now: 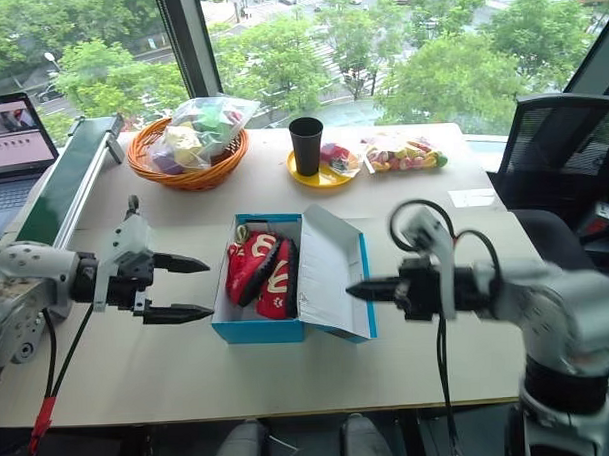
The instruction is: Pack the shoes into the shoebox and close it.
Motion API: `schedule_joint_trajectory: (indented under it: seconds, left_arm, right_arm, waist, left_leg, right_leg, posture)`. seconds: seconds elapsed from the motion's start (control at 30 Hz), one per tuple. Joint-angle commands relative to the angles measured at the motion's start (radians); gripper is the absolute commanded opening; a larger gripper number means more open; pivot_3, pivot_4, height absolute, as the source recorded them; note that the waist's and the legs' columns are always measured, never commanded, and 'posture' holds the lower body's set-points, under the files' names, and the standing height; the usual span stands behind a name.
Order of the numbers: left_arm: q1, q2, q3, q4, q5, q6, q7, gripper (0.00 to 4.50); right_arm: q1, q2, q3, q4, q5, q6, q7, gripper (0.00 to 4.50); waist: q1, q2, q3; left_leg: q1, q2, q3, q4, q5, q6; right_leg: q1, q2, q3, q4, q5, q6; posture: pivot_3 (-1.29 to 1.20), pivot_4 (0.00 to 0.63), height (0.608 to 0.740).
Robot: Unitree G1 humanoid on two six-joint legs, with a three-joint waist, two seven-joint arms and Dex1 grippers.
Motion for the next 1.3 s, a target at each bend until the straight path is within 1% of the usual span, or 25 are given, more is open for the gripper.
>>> schedule_joint_trajectory:
  seconds: [0.03,0.13,0.2,0.3,0.33,0.4,0.47,0.53,0.6,0.7,0.77,0.83,0.93,1.03,1.1,1.2,1.3]
  left_arm:
    - [-0.075,-0.021,-0.046,0.050,0.042,-0.045,-0.066,4.50]
    - [-0.129,-0.016,-0.078,0.080,0.061,-0.044,-0.122,4.50]
    - [-0.156,0.005,-0.090,0.094,0.075,-0.041,-0.158,4.50]
    - [-0.178,0.028,-0.091,0.102,0.089,-0.029,-0.194,4.50]
    - [-0.185,0.040,-0.091,0.105,0.093,-0.026,-0.206,4.50]
    - [-0.197,0.072,-0.085,0.107,0.099,-0.019,-0.236,4.50]
    - [-0.203,0.084,-0.081,0.104,0.101,-0.009,-0.251,4.50]
    - [-0.195,0.101,-0.077,0.087,0.091,0.012,-0.269,4.50]
    - [-0.180,0.117,-0.065,0.077,0.083,0.016,-0.286,4.50]
    - [-0.173,0.118,-0.058,0.073,0.094,0.022,-0.271,4.50]
    - [-0.159,0.118,-0.047,0.057,0.086,0.033,-0.266,4.50]
    - [-0.150,0.118,-0.040,0.042,0.075,0.043,-0.265,4.50]
    - [-0.151,0.107,-0.043,0.048,0.079,0.042,-0.256,4.50]
    - [-0.151,0.098,-0.047,0.051,0.080,0.041,-0.250,4.50]
    - [-0.154,0.087,-0.053,0.055,0.080,0.038,-0.253,4.50]
    - [-0.155,0.090,-0.060,0.075,0.091,0.016,-0.276,4.50]
    - [-0.153,0.102,-0.052,0.097,0.105,0.004,-0.276,4.50]
  right_arm:
    - [0.116,0.053,-0.014,-0.055,0.135,0.007,-0.196,0.01]
    - [0.212,0.128,0.096,-0.011,0.025,-0.013,-0.328,0.01]
    - [0.259,0.185,0.171,0.034,-0.028,-0.064,-0.375,0.01]
    - [0.287,0.232,0.249,0.076,-0.077,-0.129,-0.411,0.01]
    - [0.292,0.261,0.272,0.096,-0.088,-0.147,-0.425,0.01]
    - [0.286,0.348,0.321,0.195,-0.152,-0.246,-0.468,0.01]
    - [0.268,0.406,0.317,0.269,-0.192,-0.326,-0.500,0.01]
    - [0.226,0.476,0.254,0.357,-0.220,-0.431,-0.552,0.01]
    - [0.211,0.508,0.228,0.410,-0.225,-0.495,-0.556,0.01]
    - [0.202,0.515,0.223,0.479,-0.245,-0.569,-0.547,0.01]
    - [0.202,0.530,0.209,0.520,-0.267,-0.632,-0.574,0.01]
    - [0.230,0.518,0.208,0.513,-0.269,-0.663,-0.568,0.01]
    - [0.272,0.484,0.202,0.486,-0.267,-0.717,-0.539,0.01]
    - [0.287,0.466,0.193,0.465,-0.250,-0.766,-0.522,0.01]
    - [0.273,0.463,0.152,0.425,-0.171,-0.784,-0.497,0.01]
    - [0.247,0.416,0.172,0.348,-0.131,-0.778,-0.441,0.01]
    - [0.198,0.377,0.127,0.308,-0.027,-0.747,-0.445,0.01]
  waist:
    - [-0.008,0.000,0.000]
    - [-0.015,-0.001,0.000]
    - [-0.014,0.000,0.000]
    - [-0.016,0.000,0.000]
    - [-0.016,0.000,0.000]
    - [-0.016,-0.001,-0.001]
    - [-0.017,-0.002,0.000]
    - [-0.016,-0.001,0.000]
    - [-0.014,-0.001,0.000]
    - [-0.009,-0.002,0.000]
    - [-0.010,-0.003,-0.001]
    - [-0.012,-0.004,-0.002]
    - [-0.005,-0.004,-0.002]
    - [0.005,-0.004,-0.002]
    - [0.006,-0.004,-0.002]
    - [0.001,-0.003,-0.001]
    - [-0.012,-0.002,-0.001]
  left_leg:
    - [0.000,0.000,0.000,0.000,0.000,0.000]
    - [0.000,0.000,0.000,0.000,0.000,0.000]
    - [0.000,0.000,-0.001,0.000,0.000,0.000]
    - [0.000,0.000,0.000,0.001,0.000,0.000]
    - [-0.001,0.000,0.000,0.001,0.000,0.000]
    - [0.000,0.000,0.000,0.001,0.000,0.000]
    - [0.000,0.001,-0.001,0.000,0.000,0.000]
    - [0.000,0.001,0.000,0.000,0.000,0.000]
    - [-0.001,0.001,0.000,0.001,0.000,0.000]
    - [-0.001,0.001,0.000,0.000,0.000,0.000]
    - [0.000,0.001,-0.001,0.001,0.000,0.000]
    - [0.003,0.001,0.000,0.001,0.000,0.000]
    - [0.011,0.001,0.000,0.001,0.000,0.000]
    - [0.013,0.001,-0.001,0.001,0.000,0.000]
    - [0.012,0.001,-0.001,0.001,0.000,0.000]
    - [0.009,0.001,-0.001,0.001,0.000,0.000]
    - [0.009,0.001,-0.001,0.000,0.000,0.000]
  right_leg:
    - [0.000,0.000,0.000,0.000,0.000,0.000]
    - [-0.001,0.000,0.001,0.002,0.000,0.000]
    - [-0.001,0.001,0.001,0.002,0.000,0.000]
    - [-0.002,0.001,0.002,0.003,0.000,0.000]
    - [-0.002,0.001,0.002,0.003,0.000,0.001]
    - [-0.002,0.001,0.001,0.003,0.000,0.001]
    - [-0.003,0.002,0.000,0.003,-0.001,0.001]
    - [-0.003,0.001,0.001,0.003,-0.001,0.001]
    - [-0.003,0.001,0.001,0.003,-0.001,0.001]
    - [-0.003,0.001,0.001,0.003,-0.001,0.001]
    - [-0.002,0.001,0.000,0.004,-0.001,0.001]
    - [0.001,0.001,0.000,0.004,-0.001,0.001]
    - [0.011,0.001,0.000,0.001,-0.001,0.001]
    - [0.014,0.001,0.000,-0.001,-0.001,0.001]
    - [0.014,0.001,0.000,-0.002,-0.001,0.001]
    - [0.011,0.001,0.000,-0.002,-0.001,0.002]
    - [0.010,0.001,0.000,-0.001,-0.001,0.002]
  posture:
    - [0.00,0.150,0.734]
    - [0.00,0.150,0.734]
    - [0.00,0.150,0.734]
    - [0.00,0.150,0.734]
    - [0.00,0.150,0.734]
    - [0.00,0.150,0.734]
    - [0.00,0.150,0.734]
    - [0.00,0.150,0.734]
    - [0.00,0.150,0.734]
    - [0.00,0.150,0.734]
    - [0.00,0.150,0.734]
    - [0.00,0.150,0.734]
    - [0.00,0.150,0.734]
    - [0.00,0.150,0.734]
    - [0.00,0.150,0.734]
    - [0.00,0.150,0.734]
    - [0.00,0.150,0.734]
